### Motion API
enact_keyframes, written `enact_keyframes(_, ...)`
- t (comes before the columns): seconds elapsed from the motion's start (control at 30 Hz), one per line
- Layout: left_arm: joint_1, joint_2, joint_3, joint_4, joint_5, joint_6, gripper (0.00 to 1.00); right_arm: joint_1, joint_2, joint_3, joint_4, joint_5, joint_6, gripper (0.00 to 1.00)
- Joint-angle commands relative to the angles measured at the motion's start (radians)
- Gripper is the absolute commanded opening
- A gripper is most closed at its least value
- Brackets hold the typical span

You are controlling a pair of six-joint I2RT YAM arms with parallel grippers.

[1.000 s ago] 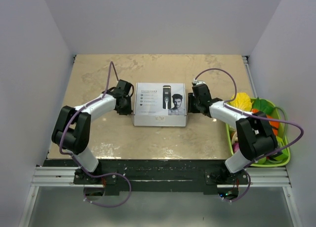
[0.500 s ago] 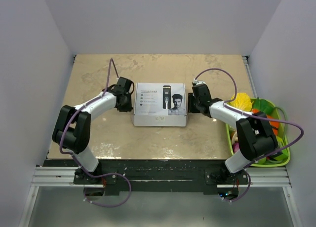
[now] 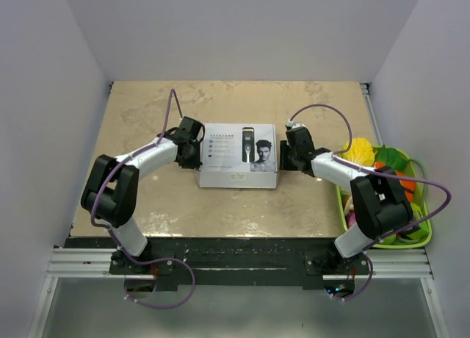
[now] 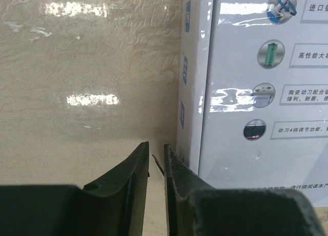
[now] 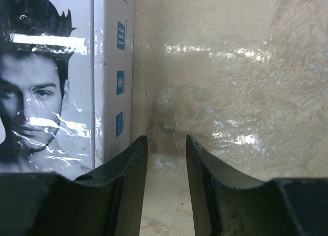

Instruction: Sort the hair-cutting tools

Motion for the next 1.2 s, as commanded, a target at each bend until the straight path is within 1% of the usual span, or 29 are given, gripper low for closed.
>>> enact_keyframes(0.0, -0.008, 0.000, 0.024, 0.025, 0.002, 0.000, 0.22, 0.003, -0.027, -0.009, 0.025, -0.011, 0.010, 0.39)
enact_keyframes(0.17, -0.011, -0.017, 0.018, 0.008, -0.006, -0.002, 0.22, 0.005, -0.034, -0.012, 0.011, -0.020, 0.017, 0.38)
enact_keyframes(0.5, -0.025, -0.047, -0.048, 0.017, -0.006, -0.011, 0.21, 0.012, -0.035, -0.032, -0.001, -0.044, 0.024, 0.38)
enact_keyframes(0.77, -0.030, -0.069, -0.062, 0.017, 0.005, -0.016, 0.21, 0.020, -0.057, -0.015, -0.030, -0.043, 0.024, 0.37)
enact_keyframes(0.97, -0.031, -0.087, -0.068, 0.020, 0.026, -0.023, 0.21, 0.028, -0.061, -0.015, -0.050, -0.093, 0.015, 0.36)
enact_keyframes(1.17, -0.034, -0.104, -0.076, 0.019, 0.037, -0.028, 0.21, 0.029, -0.029, -0.002, -0.081, -0.156, -0.008, 0.35)
